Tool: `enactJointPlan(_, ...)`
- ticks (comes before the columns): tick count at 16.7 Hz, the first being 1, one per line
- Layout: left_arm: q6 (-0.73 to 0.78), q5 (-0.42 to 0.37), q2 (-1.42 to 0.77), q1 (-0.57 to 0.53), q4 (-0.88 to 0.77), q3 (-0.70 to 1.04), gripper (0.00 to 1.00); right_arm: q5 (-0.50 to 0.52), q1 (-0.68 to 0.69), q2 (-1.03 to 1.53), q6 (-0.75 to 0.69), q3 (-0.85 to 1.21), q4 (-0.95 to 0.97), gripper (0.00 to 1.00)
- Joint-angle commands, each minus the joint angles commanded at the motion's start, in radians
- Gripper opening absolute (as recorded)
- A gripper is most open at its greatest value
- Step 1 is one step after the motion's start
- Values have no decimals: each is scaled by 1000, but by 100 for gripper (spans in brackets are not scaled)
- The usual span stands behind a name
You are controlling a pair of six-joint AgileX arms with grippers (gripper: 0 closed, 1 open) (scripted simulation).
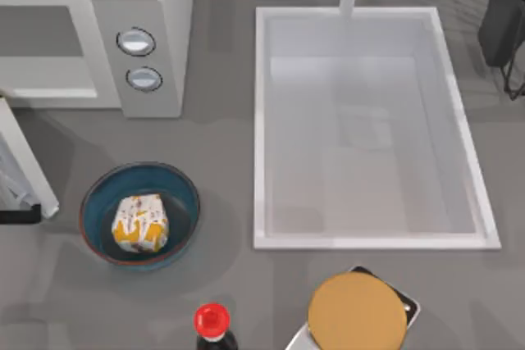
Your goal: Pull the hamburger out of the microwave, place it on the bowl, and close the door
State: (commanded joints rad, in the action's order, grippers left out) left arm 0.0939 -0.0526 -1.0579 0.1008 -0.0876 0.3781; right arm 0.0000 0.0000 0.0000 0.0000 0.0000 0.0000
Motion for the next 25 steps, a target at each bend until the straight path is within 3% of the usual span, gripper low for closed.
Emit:
enactJointPlan(4, -4, 5, -75, -8, 34, 52, 0, 0, 0, 0, 0, 0, 0, 100)
enactJointPlan(12, -25, 29, -475, -45, 191, 277, 0, 0, 0, 0, 0, 0, 0, 100)
enactJointPlan(19, -27, 31, -511, -44, 201, 309, 0, 0, 0, 0, 0, 0, 0, 100)
enactJointPlan(25, -35, 39, -748, -59, 184, 563, 0, 0, 0, 0, 0, 0, 0, 100)
